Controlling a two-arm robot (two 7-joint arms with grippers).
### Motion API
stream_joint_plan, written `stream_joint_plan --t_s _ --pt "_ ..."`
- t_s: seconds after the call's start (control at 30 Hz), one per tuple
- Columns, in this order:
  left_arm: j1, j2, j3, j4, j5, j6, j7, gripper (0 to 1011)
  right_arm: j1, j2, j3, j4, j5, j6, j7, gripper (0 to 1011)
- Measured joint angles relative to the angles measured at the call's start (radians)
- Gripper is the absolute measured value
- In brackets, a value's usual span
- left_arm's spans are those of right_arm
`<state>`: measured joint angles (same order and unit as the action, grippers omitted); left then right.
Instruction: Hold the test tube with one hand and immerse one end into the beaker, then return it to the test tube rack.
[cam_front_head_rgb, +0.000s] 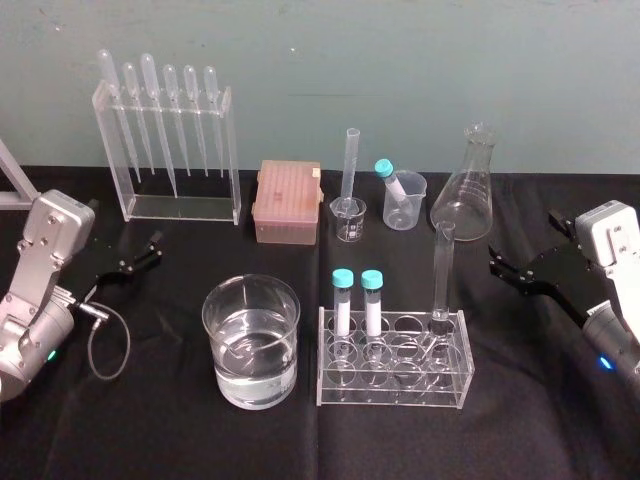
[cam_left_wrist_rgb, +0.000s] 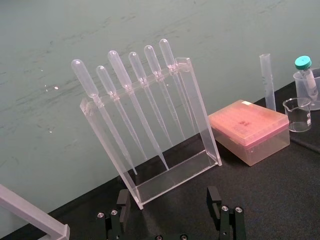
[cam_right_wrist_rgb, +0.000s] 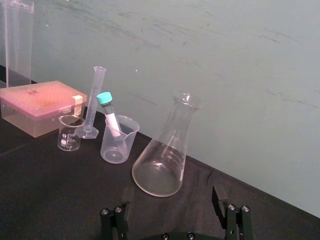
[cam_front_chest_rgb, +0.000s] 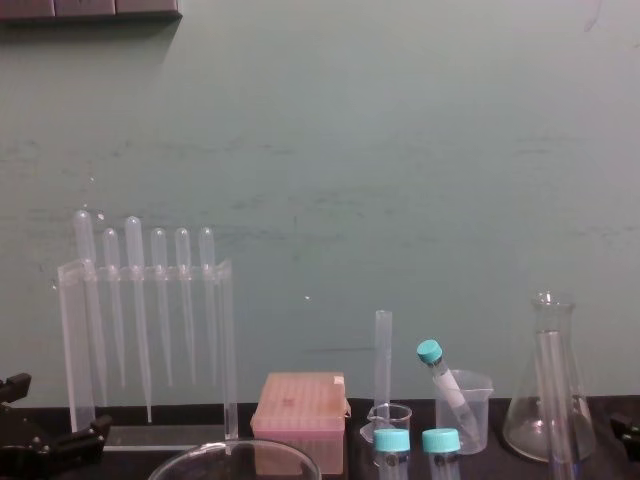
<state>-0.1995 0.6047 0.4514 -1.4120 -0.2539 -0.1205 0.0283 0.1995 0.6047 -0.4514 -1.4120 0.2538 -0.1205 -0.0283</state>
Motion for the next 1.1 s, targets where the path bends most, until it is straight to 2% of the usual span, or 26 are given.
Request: stream_joint_plan --t_s 1.1 --pt "0.0 0.0 0.0 0.0 0.0 0.0 0.0 1000 0.0 0.0 0.0 0.0 0.0 0.0 0.0 1000"
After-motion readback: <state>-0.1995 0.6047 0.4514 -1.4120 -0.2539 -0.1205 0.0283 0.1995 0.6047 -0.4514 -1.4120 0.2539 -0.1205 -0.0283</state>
